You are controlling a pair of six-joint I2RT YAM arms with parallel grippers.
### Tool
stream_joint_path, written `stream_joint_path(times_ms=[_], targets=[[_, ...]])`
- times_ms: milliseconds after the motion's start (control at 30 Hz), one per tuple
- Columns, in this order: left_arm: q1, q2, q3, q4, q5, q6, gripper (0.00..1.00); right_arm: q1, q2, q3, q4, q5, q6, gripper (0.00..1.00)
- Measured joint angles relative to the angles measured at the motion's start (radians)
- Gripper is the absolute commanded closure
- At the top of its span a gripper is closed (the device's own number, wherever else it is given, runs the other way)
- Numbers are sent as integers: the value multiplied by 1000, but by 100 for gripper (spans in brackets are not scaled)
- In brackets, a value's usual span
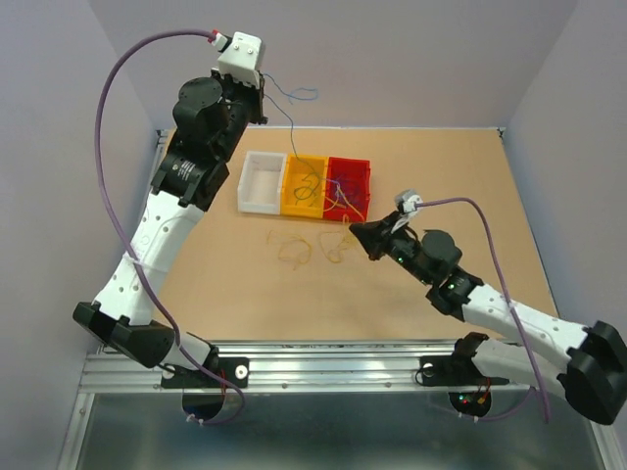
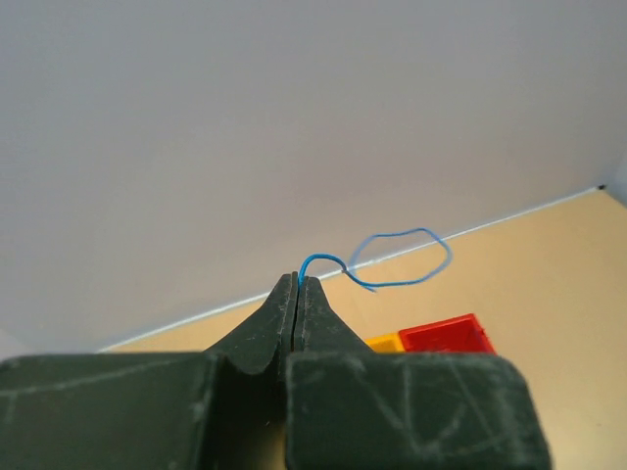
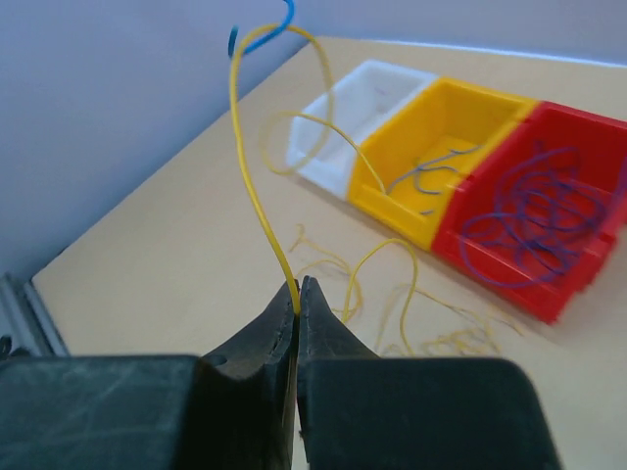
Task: Untangle the cables
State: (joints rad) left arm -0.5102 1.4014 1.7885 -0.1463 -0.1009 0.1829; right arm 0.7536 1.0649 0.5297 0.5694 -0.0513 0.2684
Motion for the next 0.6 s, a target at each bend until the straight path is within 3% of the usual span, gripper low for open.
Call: stream_joint_path(times_ms=[333, 600], targets=[[41, 6, -259, 146, -19, 3, 100, -1, -571, -105, -394, 438, 122, 99], [51, 21, -373, 211, -63, 4, 100, -1, -748, -130, -558, 669, 187, 99]])
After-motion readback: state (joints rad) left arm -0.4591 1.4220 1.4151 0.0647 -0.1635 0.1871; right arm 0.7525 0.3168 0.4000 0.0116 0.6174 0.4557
